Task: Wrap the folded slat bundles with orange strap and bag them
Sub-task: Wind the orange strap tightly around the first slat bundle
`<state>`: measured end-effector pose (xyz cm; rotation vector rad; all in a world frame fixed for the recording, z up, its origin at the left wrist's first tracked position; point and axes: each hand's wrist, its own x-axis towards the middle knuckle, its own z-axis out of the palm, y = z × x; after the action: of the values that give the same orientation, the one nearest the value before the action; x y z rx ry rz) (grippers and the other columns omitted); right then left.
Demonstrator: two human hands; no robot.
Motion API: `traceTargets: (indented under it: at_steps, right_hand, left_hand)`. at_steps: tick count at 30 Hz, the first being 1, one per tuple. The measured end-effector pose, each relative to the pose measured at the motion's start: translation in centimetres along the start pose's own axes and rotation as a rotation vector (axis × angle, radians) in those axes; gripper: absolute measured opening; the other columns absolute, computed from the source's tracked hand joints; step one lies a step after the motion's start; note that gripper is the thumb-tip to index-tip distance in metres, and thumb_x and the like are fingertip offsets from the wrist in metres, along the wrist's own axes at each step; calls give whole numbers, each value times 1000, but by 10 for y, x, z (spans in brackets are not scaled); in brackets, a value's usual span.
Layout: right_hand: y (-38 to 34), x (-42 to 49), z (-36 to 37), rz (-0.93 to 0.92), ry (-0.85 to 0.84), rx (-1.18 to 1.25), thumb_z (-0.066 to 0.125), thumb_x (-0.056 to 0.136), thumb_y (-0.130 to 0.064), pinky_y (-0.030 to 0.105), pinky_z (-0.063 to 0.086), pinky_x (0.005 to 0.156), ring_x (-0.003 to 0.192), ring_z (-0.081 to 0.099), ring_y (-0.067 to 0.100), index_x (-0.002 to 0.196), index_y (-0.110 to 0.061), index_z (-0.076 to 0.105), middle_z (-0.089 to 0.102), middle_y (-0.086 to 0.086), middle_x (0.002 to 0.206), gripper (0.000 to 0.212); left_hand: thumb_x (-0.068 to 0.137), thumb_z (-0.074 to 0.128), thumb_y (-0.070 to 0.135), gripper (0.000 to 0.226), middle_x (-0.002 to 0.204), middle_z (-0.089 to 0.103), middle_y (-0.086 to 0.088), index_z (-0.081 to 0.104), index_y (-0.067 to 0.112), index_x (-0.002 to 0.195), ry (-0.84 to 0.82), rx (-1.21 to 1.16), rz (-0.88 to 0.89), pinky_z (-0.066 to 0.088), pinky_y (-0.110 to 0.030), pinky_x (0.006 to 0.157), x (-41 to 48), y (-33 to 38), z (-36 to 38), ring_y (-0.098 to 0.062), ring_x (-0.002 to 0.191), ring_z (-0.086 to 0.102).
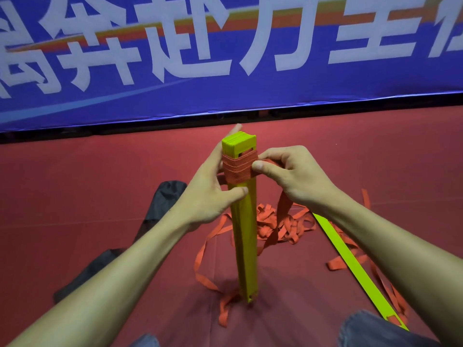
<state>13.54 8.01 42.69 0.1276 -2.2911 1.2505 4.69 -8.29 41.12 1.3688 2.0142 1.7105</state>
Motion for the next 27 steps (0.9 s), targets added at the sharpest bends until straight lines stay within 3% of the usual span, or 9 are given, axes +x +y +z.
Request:
traceTargets:
  at_steps: [2, 5, 9, 15, 17, 19, 21, 24, 27]
  right_hand:
    - [3, 1, 0, -19, 15, -61, 67, 90, -20, 18, 47, 70, 73, 62, -1, 87, -18, 74, 73, -7, 81, 8]
    - [4, 1, -4, -28, 2, -69, 69, 88, -19, 12, 48, 73, 79, 65, -5, 98, -12, 74, 72, -12, 87, 13]
    - [8, -1, -14, -16, 31, -59, 70, 86, -12, 5, 37, 61, 61, 55, -9, 98, -10, 72, 61, -29, 61, 12]
    - [2, -7, -10, 83, -63, 175, 65, 89, -4, 6, 40, 59, 56, 55, -5, 107, -7, 70, 64, -21, 61, 19]
    - [0, -8, -5, 100, -111, 183, 62, 92, -8, 20, 38, 55, 52, 40, 6, 106, -13, 72, 55, -14, 56, 18]
    - [-2, -9, -2, 123, -95, 208, 63, 92, -12, 32, 29, 56, 61, 30, 22, 96, -19, 75, 48, -4, 61, 14]
    - [-3, -9, 0, 139, -47, 236, 65, 90, -10, 30, 30, 53, 60, 31, 20, 83, -15, 72, 49, -6, 57, 11]
    - [-6, -8, 4, 134, -2, 206, 66, 89, -8, 16, 31, 48, 49, 36, 9, 70, -11, 63, 47, -14, 46, 20]
    - [-5, -7, 11, 135, 30, 152, 70, 87, -10, 13, 30, 48, 45, 35, 1, 66, -11, 61, 46, -13, 48, 23]
  left_hand:
    - [79, 71, -18, 108, 114, 71, 4, 21, 47, 150, 56, -34, 15, 59, -35, 85, -3, -3, -2, -19, 102, 71]
    - [79, 67, -23, 107, 111, 73, -8, 22, 47, 147, 80, -127, 25, 59, -38, 84, -4, -6, -1, -26, 100, 73]
    - [82, 64, -20, 103, 117, 71, -14, 26, 53, 144, 73, -228, 32, 56, -38, 82, -4, -7, 1, -33, 105, 70]
    - [78, 66, -12, 95, 118, 67, -17, 42, 59, 136, -46, -402, 34, 55, -49, 86, -5, -9, 1, -34, 101, 67]
    - [75, 68, -10, 93, 112, 68, -14, 43, 56, 137, -101, -454, 25, 56, -44, 84, -6, -9, 1, -26, 92, 67]
    - [75, 65, -12, 96, 107, 67, -13, 38, 53, 140, -107, -479, -8, 57, -34, 77, -6, -8, 2, -19, 84, 66]
    - [75, 70, -6, 101, 112, 67, -8, 27, 53, 145, -113, -426, -20, 54, -28, 77, -7, -6, 3, -15, 89, 66]
    - [73, 84, 6, 120, 127, 62, 5, 7, 56, 151, -100, -176, -42, 51, -25, 90, -6, -1, 5, -10, 114, 63]
    - [73, 87, 7, 124, 115, 66, 14, 5, 51, 155, 13, 81, -74, 53, -19, 85, -4, 5, 7, -3, 102, 65]
